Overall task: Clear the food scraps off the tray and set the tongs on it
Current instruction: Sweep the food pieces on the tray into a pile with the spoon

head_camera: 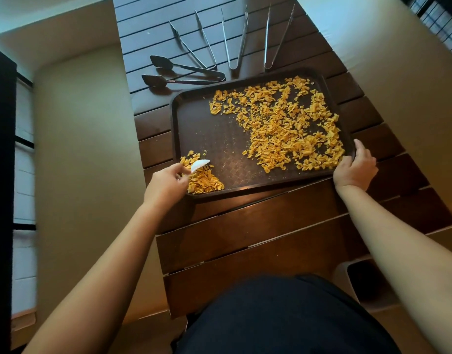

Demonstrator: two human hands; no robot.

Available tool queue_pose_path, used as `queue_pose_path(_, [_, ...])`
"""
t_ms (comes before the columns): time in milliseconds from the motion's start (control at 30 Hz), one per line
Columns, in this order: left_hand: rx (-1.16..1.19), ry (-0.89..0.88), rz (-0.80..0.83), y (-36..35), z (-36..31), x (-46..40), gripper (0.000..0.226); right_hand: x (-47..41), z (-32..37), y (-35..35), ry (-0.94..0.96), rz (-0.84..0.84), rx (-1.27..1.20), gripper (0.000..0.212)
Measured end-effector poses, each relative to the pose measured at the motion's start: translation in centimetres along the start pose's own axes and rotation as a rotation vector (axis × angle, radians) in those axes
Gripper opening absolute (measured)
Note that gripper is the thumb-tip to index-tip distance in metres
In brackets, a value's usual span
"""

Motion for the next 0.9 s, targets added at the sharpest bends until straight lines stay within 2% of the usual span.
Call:
queue_pose_path(100, [0.107,0.036,-0.044,0.8,0.3,-1.0,0.018,0.1,-0.1,0.0,-0.001,-0.001,0.001,0.046])
queue_pose_path(233, [0.088,0.008,-0.071,1.1,-0.7,-2.2,0.022,-0.1,-0.1,0.0,-0.001,-0.001,-0.003,0.046])
queue_pose_path(533, [-0.048,-0.079,0.104,0.9,0.7,-2.0,0.012,0.0,-0.1,0.1,0.007,0.002,-0.014,0.045])
queue_pose_path(767, [-0.066,-0.143,0.111,0.5,-0.7,-2.4,0.007,0.0,-0.2,0.1,-0.013,0.005,-0.041,0.045])
queue_pose_path(900, [-0.123,-0.160,0.151,0.8,-0.3,-2.2,0.010,0.1,-0.1,0.3,-0.073,-0.006,-0.155,0.045])
Point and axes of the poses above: each hand's wrist, its own x-axis away from the middle knuckle, its own y-axis out of the back of the hand, z = x × y, the point moved 5 cm from there along -x, towards the middle knuckle, and after that the axes turned 13 degrees about -x, right-handed, at the moved point
